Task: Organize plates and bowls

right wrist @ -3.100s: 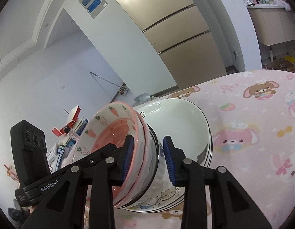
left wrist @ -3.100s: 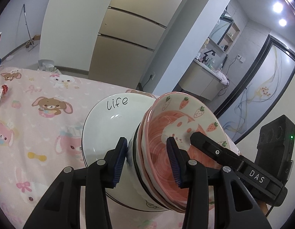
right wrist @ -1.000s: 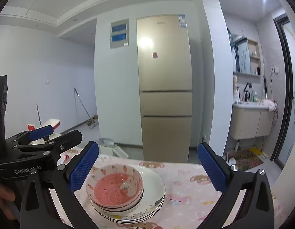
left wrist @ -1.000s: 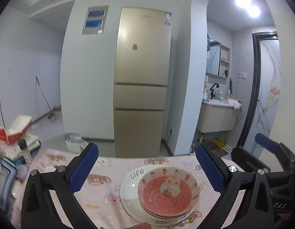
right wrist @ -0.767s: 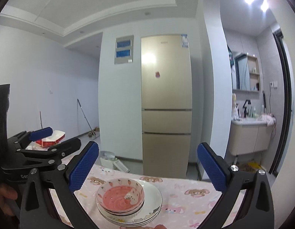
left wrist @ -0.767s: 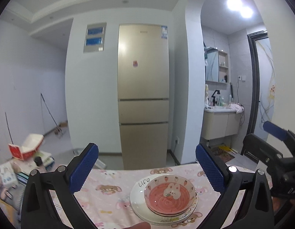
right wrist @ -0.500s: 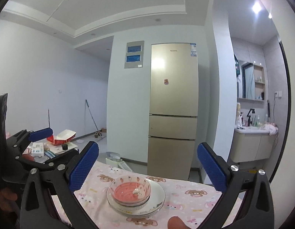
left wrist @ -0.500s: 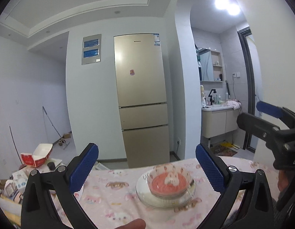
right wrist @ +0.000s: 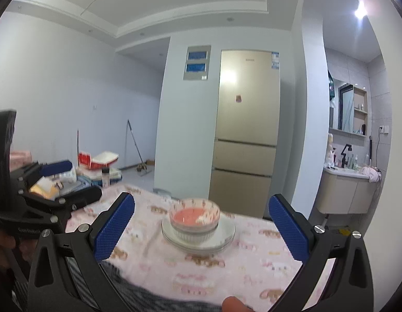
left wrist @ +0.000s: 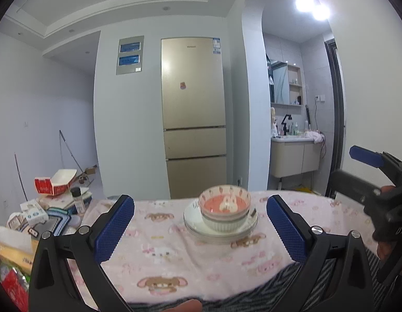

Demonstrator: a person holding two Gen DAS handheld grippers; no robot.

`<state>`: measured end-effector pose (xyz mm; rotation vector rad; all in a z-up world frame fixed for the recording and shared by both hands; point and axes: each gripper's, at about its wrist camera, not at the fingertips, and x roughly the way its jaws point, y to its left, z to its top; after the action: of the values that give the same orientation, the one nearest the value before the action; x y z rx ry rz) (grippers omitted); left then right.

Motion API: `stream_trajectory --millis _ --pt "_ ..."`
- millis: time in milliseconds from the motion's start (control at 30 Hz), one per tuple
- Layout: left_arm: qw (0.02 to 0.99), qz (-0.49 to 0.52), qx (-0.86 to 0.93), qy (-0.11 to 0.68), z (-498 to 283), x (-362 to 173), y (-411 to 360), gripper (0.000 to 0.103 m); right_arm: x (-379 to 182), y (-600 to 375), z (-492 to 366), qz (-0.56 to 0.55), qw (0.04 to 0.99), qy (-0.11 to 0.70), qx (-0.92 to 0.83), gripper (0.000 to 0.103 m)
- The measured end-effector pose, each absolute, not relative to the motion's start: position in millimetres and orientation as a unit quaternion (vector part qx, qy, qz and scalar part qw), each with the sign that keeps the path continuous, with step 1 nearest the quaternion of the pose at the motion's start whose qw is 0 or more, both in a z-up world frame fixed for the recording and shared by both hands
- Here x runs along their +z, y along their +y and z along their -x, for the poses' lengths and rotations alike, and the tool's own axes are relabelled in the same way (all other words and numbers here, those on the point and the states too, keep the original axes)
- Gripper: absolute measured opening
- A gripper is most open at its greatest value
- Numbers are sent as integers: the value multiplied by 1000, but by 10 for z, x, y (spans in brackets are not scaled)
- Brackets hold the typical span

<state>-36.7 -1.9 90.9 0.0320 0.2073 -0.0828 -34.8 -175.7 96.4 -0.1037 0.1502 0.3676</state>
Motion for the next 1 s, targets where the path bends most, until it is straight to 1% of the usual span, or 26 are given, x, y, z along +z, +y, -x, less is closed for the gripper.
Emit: stream_trajectory --millis 200,400,700,800,1000 --pt "989 -21 -36 140 301 535 -16 103 579 -1825 295 43 976 118 176 103" --pt "987 -39 -29 151 190 297 -76 103 335 -1914 206 25 974 148 168 103" --pt "985 -36 -34 164 49 81 -60 103 130 -1825 159 41 972 161 165 103" --pt "984 -32 -34 170 27 30 -54 103 119 -1808 198 46 974 153 159 103" --pt "982 -62 -17 175 29 -37 -170 103 67 -1801 202 49 975 162 147 103"
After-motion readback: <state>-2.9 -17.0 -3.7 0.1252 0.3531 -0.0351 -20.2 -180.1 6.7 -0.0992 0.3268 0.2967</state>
